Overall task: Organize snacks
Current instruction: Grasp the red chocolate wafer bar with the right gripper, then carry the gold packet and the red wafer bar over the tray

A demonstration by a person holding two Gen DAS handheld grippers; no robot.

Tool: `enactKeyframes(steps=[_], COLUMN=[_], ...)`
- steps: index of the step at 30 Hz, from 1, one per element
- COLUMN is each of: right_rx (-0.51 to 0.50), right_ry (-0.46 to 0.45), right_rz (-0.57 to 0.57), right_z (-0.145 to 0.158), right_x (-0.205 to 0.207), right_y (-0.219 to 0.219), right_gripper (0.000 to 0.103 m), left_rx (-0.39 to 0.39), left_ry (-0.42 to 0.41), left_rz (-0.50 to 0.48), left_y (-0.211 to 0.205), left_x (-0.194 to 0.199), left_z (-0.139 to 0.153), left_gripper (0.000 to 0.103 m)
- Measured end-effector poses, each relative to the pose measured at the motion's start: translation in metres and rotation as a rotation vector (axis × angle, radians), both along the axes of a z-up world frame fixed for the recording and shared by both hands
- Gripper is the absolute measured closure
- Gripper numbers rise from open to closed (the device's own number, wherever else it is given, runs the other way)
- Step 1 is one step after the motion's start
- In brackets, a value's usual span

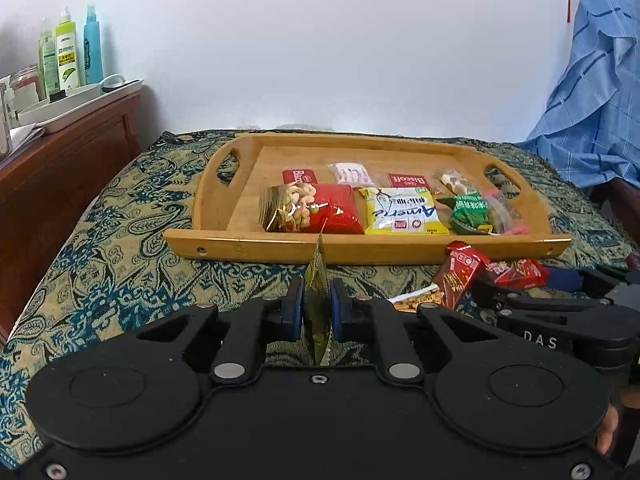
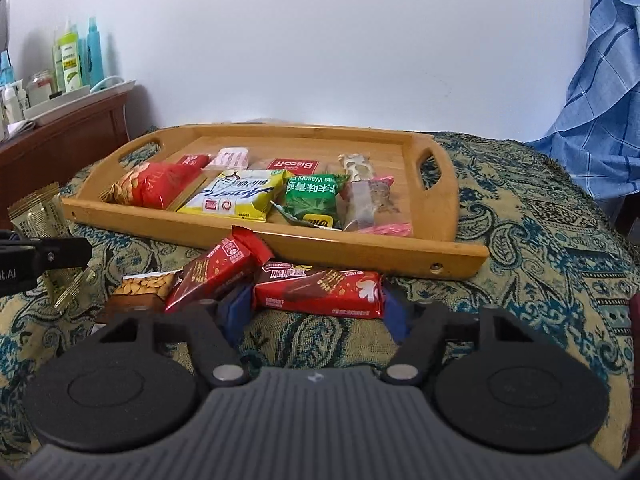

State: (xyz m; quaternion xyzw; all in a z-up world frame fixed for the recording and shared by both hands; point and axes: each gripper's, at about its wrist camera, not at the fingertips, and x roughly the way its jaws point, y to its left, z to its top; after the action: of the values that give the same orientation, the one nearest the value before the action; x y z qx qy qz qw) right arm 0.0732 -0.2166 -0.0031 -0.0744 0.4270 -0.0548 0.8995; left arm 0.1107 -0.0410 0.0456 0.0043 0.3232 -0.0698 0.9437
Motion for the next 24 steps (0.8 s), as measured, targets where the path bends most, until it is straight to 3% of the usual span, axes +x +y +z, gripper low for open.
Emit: enactKeyframes(steps=[14, 24], right_rx=[0.065, 0.066], right_ry=[-0.075, -0.159], right_rz=[-0.049, -0.024], right_z=[0.029, 0.052], right_x=[-0.015, 0.016], right_y=[-0.011, -0.017], right_gripper=[0.036, 0.036], left_rx=[-0.052, -0.114], left_ry=[-0.001, -0.002], left_rz=[0.023, 0.000], left_y=[0.003, 0.002], left_x=[0.011, 0.049], left_z=[0.021, 0.050], left_gripper=[0.090, 0.090])
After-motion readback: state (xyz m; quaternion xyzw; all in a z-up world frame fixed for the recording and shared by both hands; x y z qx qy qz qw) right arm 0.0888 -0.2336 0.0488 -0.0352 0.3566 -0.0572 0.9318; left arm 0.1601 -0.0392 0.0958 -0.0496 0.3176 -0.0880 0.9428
